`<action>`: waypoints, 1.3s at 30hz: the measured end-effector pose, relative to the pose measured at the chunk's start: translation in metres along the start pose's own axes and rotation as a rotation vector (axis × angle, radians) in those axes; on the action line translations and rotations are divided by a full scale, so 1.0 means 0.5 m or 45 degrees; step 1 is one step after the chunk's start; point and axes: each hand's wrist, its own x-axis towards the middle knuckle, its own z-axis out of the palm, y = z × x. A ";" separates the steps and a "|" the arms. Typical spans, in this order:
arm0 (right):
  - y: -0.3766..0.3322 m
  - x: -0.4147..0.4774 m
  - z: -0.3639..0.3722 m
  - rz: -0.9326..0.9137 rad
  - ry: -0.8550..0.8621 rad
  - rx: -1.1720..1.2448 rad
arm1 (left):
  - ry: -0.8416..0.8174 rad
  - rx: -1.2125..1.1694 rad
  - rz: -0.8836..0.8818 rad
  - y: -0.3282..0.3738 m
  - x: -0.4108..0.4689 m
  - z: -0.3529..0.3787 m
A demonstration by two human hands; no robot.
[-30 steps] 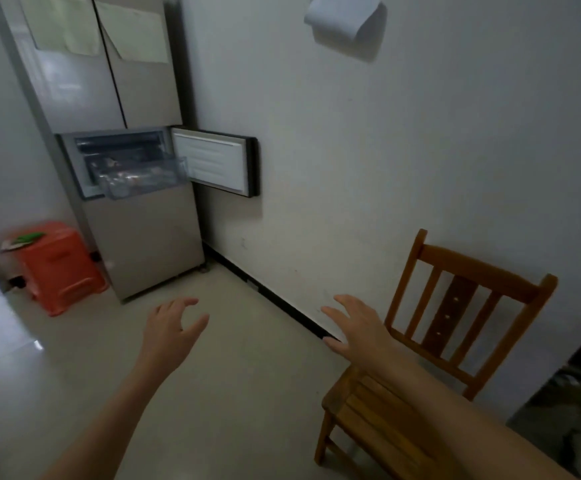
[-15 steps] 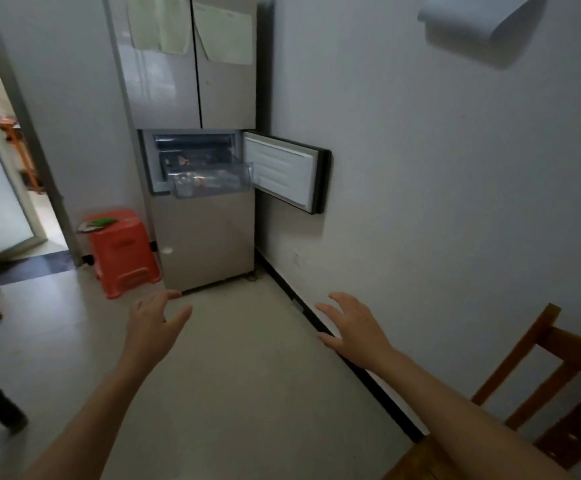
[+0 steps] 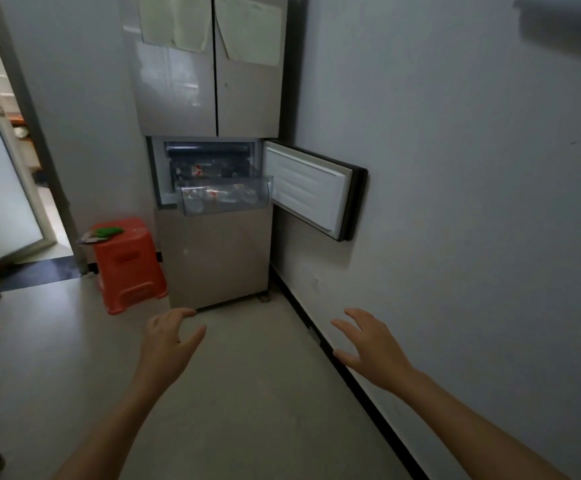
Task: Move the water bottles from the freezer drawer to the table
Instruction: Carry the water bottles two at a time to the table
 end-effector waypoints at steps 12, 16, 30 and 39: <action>0.264 0.309 0.201 -0.074 0.017 0.175 | 0.087 0.053 -0.006 0.038 0.345 0.174; 0.283 0.398 0.273 -0.118 -0.069 0.258 | 0.130 0.125 -0.105 0.031 0.395 0.196; 0.251 0.724 0.511 -0.277 -0.263 0.287 | 0.183 0.136 -0.349 -0.183 0.645 0.201; 0.239 1.048 0.574 0.028 -0.286 0.410 | 0.186 -0.049 -0.284 -0.317 0.936 0.183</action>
